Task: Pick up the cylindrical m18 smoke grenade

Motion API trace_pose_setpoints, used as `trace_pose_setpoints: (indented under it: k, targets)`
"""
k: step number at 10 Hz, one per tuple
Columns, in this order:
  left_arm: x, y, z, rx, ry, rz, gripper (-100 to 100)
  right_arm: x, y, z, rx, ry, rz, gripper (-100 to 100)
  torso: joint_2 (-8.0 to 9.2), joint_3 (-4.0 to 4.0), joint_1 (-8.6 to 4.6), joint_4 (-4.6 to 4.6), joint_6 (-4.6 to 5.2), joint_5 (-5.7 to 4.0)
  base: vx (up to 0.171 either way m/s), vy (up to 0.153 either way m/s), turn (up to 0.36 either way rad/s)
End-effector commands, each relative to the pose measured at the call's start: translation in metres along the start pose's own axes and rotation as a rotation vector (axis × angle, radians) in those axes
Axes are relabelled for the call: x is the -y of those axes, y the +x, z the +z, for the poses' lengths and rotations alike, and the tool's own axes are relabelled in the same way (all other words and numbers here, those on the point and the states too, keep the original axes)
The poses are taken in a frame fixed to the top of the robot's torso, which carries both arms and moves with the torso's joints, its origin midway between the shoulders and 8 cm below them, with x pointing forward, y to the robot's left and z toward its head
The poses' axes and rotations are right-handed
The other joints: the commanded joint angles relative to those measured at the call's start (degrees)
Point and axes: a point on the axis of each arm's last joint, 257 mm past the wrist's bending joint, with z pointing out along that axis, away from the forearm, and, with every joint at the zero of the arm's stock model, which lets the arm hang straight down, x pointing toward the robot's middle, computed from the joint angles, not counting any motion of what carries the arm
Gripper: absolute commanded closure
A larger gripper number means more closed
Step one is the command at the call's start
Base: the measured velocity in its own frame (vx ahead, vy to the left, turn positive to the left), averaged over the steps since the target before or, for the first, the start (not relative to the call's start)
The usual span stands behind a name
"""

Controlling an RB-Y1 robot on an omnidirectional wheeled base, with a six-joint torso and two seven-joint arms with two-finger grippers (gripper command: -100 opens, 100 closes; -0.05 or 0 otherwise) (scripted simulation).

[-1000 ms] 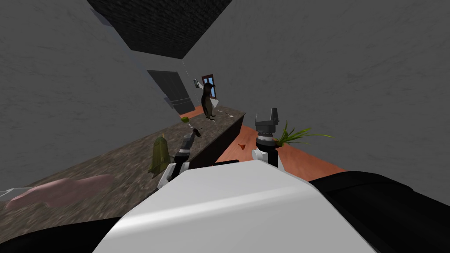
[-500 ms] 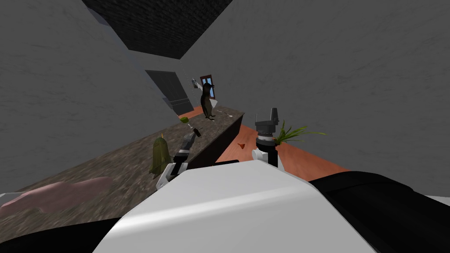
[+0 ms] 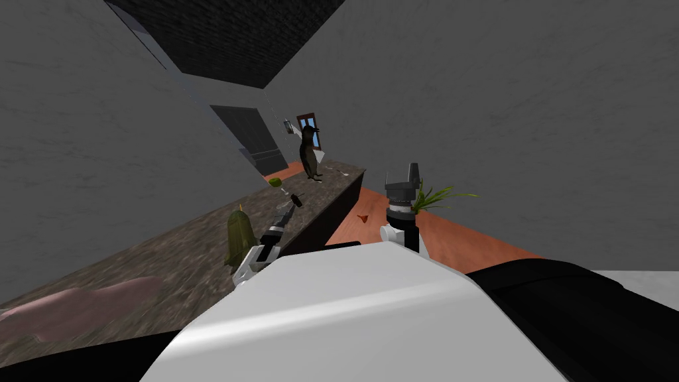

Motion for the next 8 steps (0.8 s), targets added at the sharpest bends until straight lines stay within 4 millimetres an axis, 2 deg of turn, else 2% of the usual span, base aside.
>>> trace_pose_setpoints:
  k: [1, 4, 5, 8]
  targets:
    - [-0.017, 0.01, -0.001, -0.039, -0.021, 0.051, -100, 0.0, 0.0, 0.0, 0.0, 0.0, 0.0, 0, 0.0, 0.0, 0.0, 0.0, 0.0, 0.0, -0.025, 0.033, -0.127]
    - [-0.041, 0.022, -0.003, -0.089, -0.051, 0.102, -100, 0.0, 0.0, 0.0, 0.0, 0.0, 0.0, 0, -0.02, -0.01, -0.03, 0.0, -0.03, 0.0, -0.018, 0.025, -0.084]
    - [-0.041, 0.022, -0.003, -0.089, -0.051, 0.102, -100, 0.0, 0.0, 0.0, 0.0, 0.0, 0.0, 0, -0.04, -0.02, -0.06, -0.01, -0.01, -0.01, -0.007, 0.013, -0.039]
    - [-0.069, 0.032, -0.004, -0.145, -0.083, 0.167, -100, 0.0, 0.0, 0.0, 0.0, 0.0, 0.0, 0, -0.08, -0.04, -0.07, -0.01, 0.0, -0.01, -0.008, 0.016, -0.115]
